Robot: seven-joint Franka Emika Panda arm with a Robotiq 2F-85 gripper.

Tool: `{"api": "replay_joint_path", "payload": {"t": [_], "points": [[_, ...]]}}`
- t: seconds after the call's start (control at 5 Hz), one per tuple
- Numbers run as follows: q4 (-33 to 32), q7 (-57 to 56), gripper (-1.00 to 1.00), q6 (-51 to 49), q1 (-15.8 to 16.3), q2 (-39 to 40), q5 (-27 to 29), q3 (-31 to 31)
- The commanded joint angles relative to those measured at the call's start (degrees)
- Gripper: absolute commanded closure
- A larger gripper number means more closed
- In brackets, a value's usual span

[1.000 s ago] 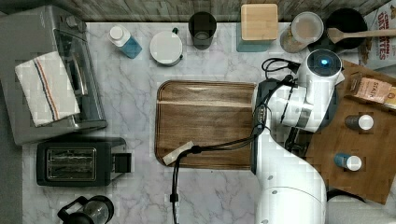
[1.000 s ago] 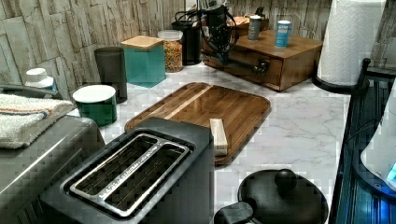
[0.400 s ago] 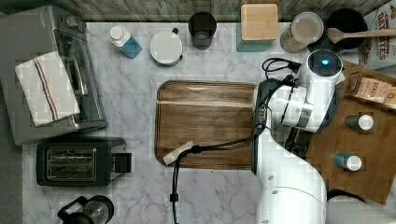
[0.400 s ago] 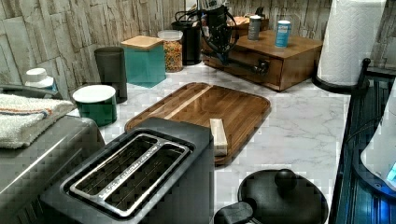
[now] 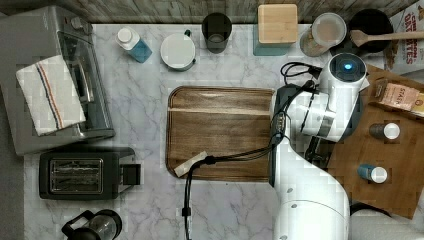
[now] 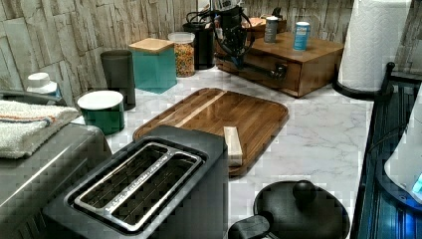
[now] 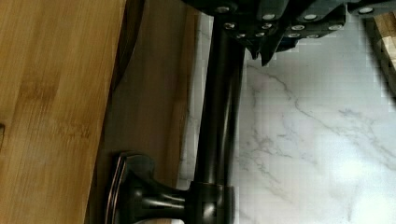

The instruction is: Close the drawer.

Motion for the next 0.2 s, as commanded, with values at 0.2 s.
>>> {"api": "replay_joint_path", "payload": {"t": [0.2], "points": [[8.0, -1.4, 1.0, 0.7, -9.4, -1.9, -2.2, -9.4]]}}
